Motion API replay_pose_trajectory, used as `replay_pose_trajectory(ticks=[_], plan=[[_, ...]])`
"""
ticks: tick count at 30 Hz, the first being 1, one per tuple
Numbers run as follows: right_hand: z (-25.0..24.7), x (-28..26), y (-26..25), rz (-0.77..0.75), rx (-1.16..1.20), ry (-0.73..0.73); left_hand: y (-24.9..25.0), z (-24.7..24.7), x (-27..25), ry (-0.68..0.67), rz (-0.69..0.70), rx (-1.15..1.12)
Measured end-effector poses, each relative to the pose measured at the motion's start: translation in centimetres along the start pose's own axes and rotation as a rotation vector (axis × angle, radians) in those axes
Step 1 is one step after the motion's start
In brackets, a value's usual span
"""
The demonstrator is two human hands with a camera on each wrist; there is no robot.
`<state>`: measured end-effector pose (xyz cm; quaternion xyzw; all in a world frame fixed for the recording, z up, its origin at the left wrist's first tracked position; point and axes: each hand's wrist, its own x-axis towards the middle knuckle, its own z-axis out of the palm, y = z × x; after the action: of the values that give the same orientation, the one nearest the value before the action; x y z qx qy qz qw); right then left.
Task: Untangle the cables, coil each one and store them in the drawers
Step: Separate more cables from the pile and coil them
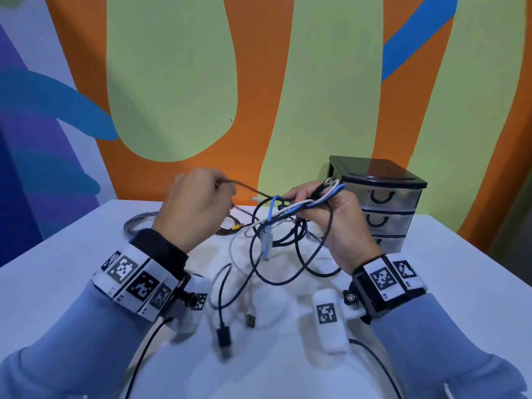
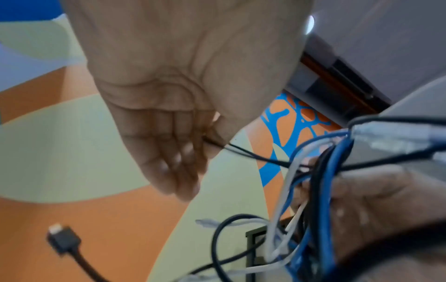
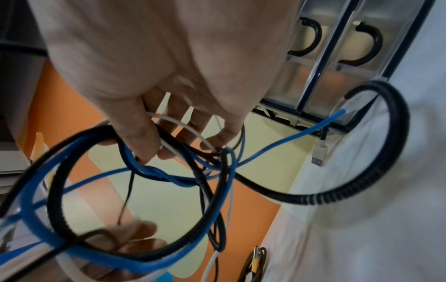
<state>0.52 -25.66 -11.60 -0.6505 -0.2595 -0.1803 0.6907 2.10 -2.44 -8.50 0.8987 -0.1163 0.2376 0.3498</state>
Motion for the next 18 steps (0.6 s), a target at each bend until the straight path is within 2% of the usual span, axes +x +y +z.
replay_pose_trajectory(ticks=[3, 4, 6, 8, 9, 11, 13, 14, 15, 16, 17, 18], plan=[[-0.4, 0.2, -0.1, 0.019, 0.008, 0.038, 1.2, -0.1, 0.2, -0.053, -0.234, -0.715], [-0.5, 0.3, -0.1, 0.031, 0.025, 0.048, 1.5, -0.3, 0.2, -0.097, -0.295, -0.882], [-0.7, 0.4, 0.0, 0.046, 0.068, 0.058, 1.7, -0.6, 0.1, -0.182, -0.386, -1.064], [-0.8, 0.5, 0.0, 0.052, 0.102, 0.065, 1.4, -0.7, 0.3, -0.234, -0.396, -1.062], [-0.9, 0.5, 0.0, 0.059, 0.117, 0.074, 1.2, -0.8, 0.4, -0.210, -0.358, -1.001], [-1.1, 0.6, -0.1, 0.087, 0.127, 0.105, 0.6, -1.0, 0.4, -0.035, -0.181, -0.684], [-1.2, 0.7, -0.1, 0.113, 0.115, 0.130, 0.0, -1.6, 0.5, 0.221, 0.042, -0.229], [-1.2, 0.7, -0.1, 0.120, 0.113, 0.135, -0.2, -1.9, 0.5, 0.328, 0.097, -0.107], [-1.2, 0.7, -0.1, 0.127, 0.118, 0.139, -0.4, -2.0, 0.6, 0.393, 0.107, -0.115], [-1.0, 0.7, 0.0, 0.137, 0.123, 0.140, -0.3, -2.2, 0.7, 0.390, 0.069, -0.274], [-0.8, 0.7, 0.0, 0.144, 0.123, 0.139, -0.1, -2.3, 0.9, 0.332, -0.032, -0.548], [-0.7, 0.7, 0.1, 0.147, 0.117, 0.135, 0.6, -2.3, 0.8, 0.192, -0.183, -0.860]])
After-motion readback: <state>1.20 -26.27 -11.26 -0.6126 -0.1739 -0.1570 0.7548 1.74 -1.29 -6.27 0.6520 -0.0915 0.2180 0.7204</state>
